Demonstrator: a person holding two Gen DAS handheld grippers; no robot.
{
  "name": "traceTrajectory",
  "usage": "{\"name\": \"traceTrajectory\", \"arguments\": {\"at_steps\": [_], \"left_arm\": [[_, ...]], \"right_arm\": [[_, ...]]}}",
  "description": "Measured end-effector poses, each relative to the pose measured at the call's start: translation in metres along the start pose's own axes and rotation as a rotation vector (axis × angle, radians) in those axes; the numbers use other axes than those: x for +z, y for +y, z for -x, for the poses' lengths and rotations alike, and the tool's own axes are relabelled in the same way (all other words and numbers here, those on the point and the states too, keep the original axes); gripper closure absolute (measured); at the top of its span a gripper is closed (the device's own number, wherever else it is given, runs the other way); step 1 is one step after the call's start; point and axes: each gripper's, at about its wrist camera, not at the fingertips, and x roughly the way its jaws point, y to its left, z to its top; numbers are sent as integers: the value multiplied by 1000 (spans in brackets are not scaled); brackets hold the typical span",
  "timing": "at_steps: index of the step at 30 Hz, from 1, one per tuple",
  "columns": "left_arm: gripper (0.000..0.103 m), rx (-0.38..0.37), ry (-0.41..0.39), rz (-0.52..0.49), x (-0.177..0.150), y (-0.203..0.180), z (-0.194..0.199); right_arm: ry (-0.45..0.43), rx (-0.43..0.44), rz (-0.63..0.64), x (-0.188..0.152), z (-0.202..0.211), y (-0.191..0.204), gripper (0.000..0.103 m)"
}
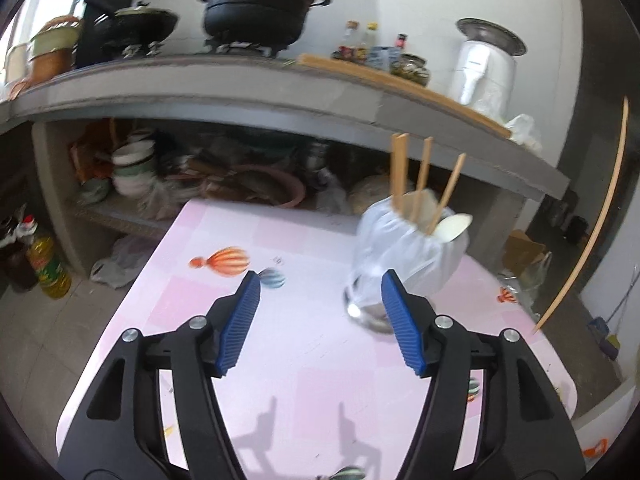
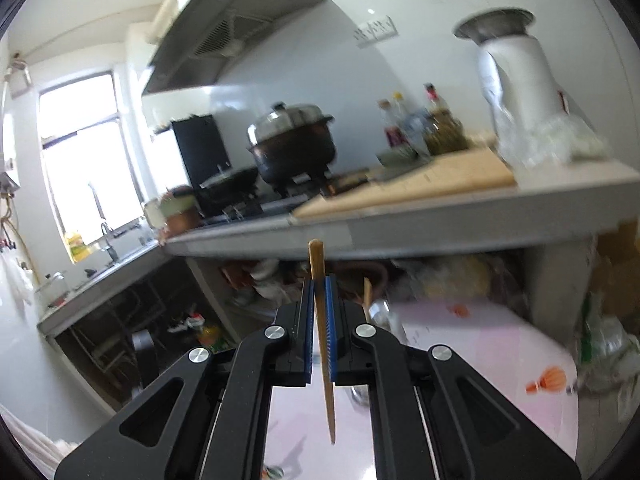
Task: Organize utensils
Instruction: 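Lower right tool's chopstick into the bagged holder while left tool withdraws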
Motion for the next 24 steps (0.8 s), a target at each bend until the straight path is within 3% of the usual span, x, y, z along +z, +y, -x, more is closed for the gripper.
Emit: {"name": "traceTrajectory", "arguments": {"at_steps": [11,18,24], "left_arm": [[35,75,31,108,-25,57,6],[35,108,44,152,-31,84,5],[35,132,46,163,-34,98,4]], "right_arm": [[-18,-6,26,76,-80,21,97],[40,-39,10,78,-146,15,98],[86,-80,12,62,-179,4,98]]}}
